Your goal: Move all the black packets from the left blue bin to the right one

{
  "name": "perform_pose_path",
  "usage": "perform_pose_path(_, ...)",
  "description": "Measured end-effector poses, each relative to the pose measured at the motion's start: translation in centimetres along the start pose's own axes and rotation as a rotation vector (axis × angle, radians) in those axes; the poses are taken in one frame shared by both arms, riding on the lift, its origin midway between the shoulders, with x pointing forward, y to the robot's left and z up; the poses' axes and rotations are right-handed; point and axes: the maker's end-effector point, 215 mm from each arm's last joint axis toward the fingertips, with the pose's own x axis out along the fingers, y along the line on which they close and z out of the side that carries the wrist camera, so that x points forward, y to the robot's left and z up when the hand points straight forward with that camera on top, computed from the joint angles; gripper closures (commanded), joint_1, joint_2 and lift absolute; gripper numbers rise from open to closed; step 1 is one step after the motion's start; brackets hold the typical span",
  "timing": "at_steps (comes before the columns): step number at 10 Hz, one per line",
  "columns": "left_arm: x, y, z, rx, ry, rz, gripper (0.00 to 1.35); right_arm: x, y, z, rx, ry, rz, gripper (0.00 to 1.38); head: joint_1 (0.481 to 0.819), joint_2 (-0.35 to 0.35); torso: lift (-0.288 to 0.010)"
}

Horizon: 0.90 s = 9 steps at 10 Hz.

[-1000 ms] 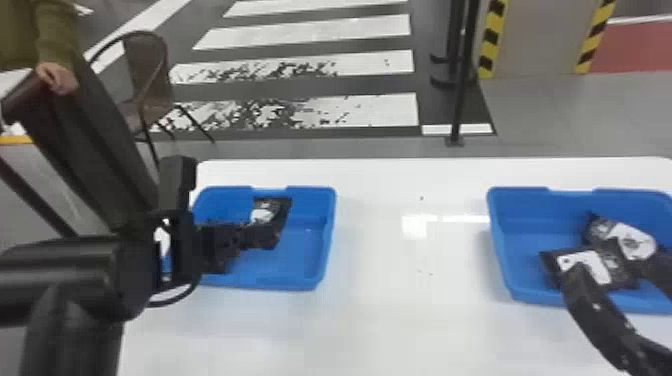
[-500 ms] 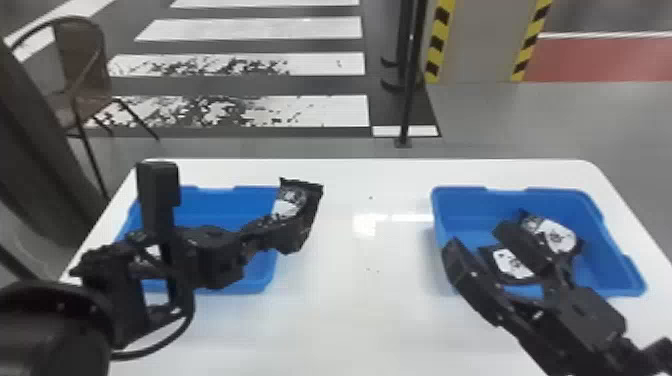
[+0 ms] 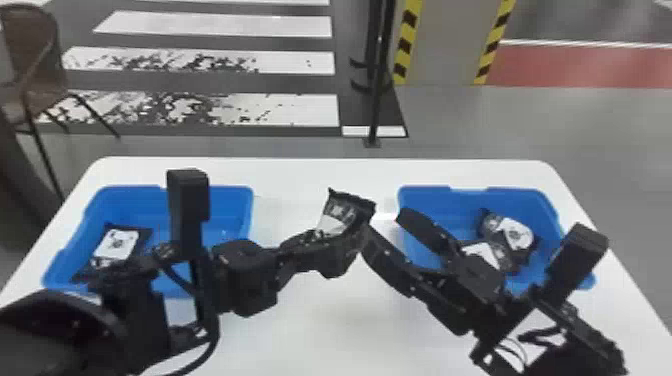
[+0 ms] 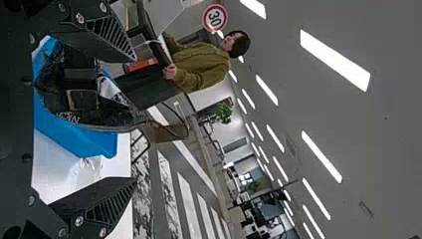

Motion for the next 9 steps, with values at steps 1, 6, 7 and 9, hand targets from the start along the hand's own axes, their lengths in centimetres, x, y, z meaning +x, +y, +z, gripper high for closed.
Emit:
perform_pose_path(1,0.6,-1.1,0.1,0.004,0.000,-0.028,1.21,0.8,0.3,0.0,0.013,0.000,0.021,0.18,0.695,-0.061,-0.140)
perform_pose_path(6,2.1,-5.0,0.2,-0.003,0.000,-0.128,1.21,2.5,1.1,-0.9,0.081,0.003,0.069,1.28,0.695,-0.082,-0.140)
perform_pose_path(7,2.1,-5.2,0.1,-0.006,0.004,-0.135,1.21,2.5,0.8,-0.5,0.074,-0.016,0.062,1.28,0.695,-0.087,-0.140)
perform_pose_path(9,2.1,-5.4,-0.2,-0.011,0.009,-0.138,1.21,2.5,0.6,-0.2,0.069,-0.029,0.058,1.28,0.695,-0.095,-0.140)
